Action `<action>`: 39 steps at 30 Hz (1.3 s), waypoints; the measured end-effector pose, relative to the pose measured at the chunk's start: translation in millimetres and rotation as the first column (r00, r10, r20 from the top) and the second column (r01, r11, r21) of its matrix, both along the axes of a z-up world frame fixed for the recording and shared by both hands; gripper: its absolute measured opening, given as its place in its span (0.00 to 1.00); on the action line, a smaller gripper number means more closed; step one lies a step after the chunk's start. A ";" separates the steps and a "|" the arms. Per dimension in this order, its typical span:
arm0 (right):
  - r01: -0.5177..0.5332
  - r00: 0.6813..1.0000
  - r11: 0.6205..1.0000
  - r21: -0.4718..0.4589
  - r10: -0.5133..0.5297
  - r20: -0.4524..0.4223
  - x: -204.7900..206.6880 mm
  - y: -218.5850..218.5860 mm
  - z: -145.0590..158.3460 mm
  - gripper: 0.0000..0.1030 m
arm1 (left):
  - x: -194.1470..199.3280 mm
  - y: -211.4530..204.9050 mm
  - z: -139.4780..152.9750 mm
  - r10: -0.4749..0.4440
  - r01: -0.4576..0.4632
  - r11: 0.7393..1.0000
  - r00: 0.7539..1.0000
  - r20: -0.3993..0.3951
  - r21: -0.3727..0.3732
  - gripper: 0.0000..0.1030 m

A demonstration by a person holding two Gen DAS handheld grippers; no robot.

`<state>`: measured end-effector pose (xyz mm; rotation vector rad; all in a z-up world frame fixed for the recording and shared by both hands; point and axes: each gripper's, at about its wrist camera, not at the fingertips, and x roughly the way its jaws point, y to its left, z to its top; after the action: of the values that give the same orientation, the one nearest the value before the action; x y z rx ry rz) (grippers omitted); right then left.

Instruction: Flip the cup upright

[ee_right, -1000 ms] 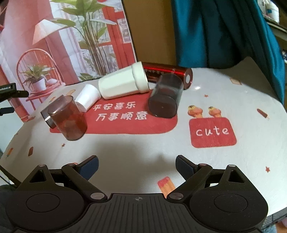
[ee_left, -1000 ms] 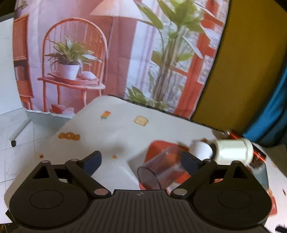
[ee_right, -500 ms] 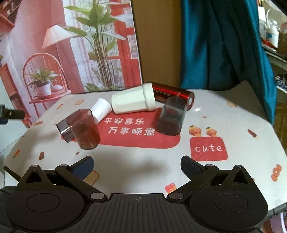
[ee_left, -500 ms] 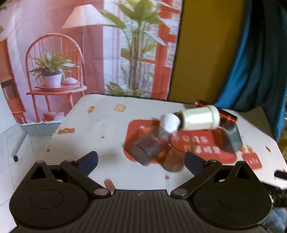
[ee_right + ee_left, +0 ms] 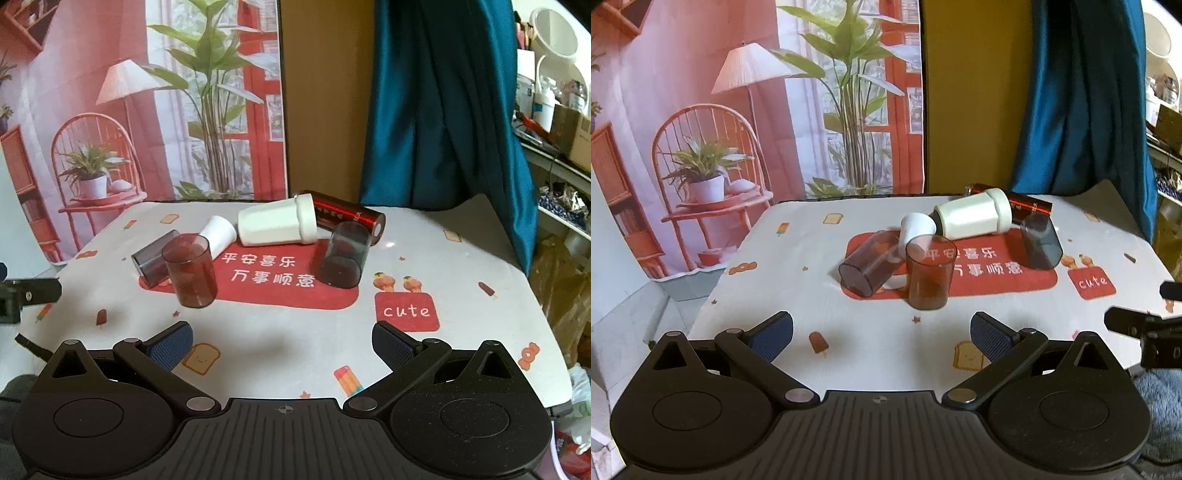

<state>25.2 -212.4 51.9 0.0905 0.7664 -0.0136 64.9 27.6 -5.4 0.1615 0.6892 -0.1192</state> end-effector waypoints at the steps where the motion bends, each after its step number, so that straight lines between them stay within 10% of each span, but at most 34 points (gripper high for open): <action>1: 0.002 1.000 1.000 -0.002 -0.002 0.000 -1.2 0.4 0.5 1.00 | -4.8 -1.5 -0.2 0.006 -0.006 1.000 1.000 -0.001 0.002 1.00; 39: 0.096 0.995 0.995 -0.019 -0.096 -0.014 -12.0 -9.4 -14.0 1.00 | -30.7 -2.6 -4.0 0.063 -0.063 0.998 0.997 0.042 -0.001 1.00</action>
<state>13.3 -221.8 37.9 0.1095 0.7764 -0.1127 34.1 24.9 -9.4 0.1420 0.6518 -0.0548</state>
